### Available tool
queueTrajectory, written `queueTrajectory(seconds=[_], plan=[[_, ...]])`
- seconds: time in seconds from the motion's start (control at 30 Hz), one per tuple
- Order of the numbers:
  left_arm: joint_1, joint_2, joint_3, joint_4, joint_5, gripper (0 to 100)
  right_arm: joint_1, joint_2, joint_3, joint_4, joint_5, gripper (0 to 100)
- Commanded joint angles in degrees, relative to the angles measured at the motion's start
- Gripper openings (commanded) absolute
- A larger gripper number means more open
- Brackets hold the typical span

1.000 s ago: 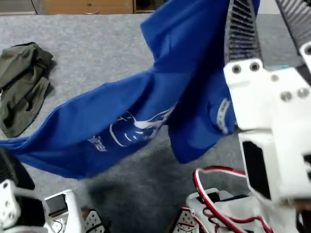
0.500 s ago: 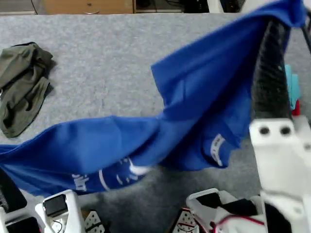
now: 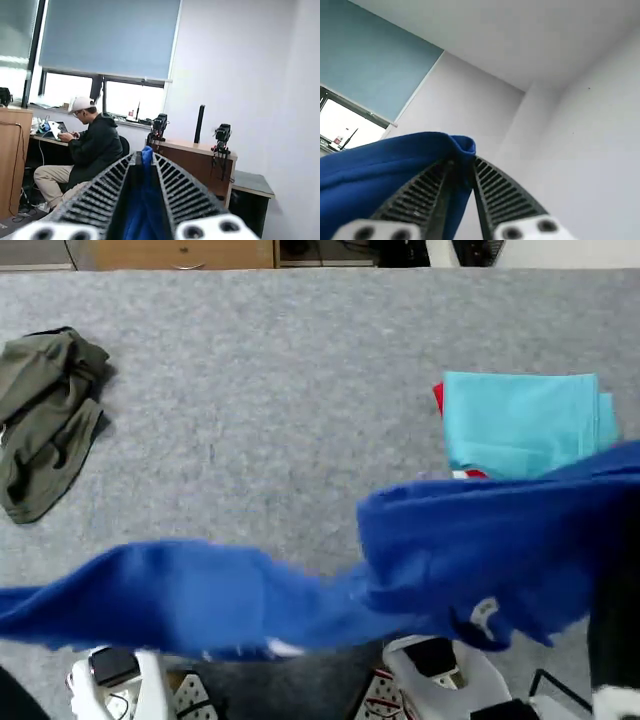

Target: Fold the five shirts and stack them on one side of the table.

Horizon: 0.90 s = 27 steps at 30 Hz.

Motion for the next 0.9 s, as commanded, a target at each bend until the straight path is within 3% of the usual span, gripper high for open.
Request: queueTrajectory(seconds=[0.0, 0.1, 0.2, 0.43, 0.6, 0.73, 0.87], plan=[[0.2, 1.0, 1.5, -0.6, -0.5, 2, -0.2, 0.4, 3.6, -0.6, 0.4, 0.2], [0.4, 1.1, 9.1, -1.2, -5.0, 2, -0.2, 0.4, 9.5, -3.3, 0.4, 0.2], [0.5, 1.1, 21.7, -8.8, -7.7, 2, -0.2, 0.4, 19.0, -9.8, 0.4, 0.2], [2.9, 1.3, 54.9, -39.2, -8.0, 2, -0.6, 0.4, 52.1, -33.8, 0.2, 0.2], [7.4, 7.4, 76.6, -67.3, -14.8, 2, -0.5, 3.5, 73.3, -52.6, 0.0, 0.2], [8.7, 20.4, 82.3, -84.7, -16.4, 2, -0.3, 12.2, 78.6, -59.1, -0.2, 0.2], [8.6, 37.1, 76.1, -89.0, -16.4, 2, -0.3, 24.0, 74.4, -61.4, -5.4, 0.2]])
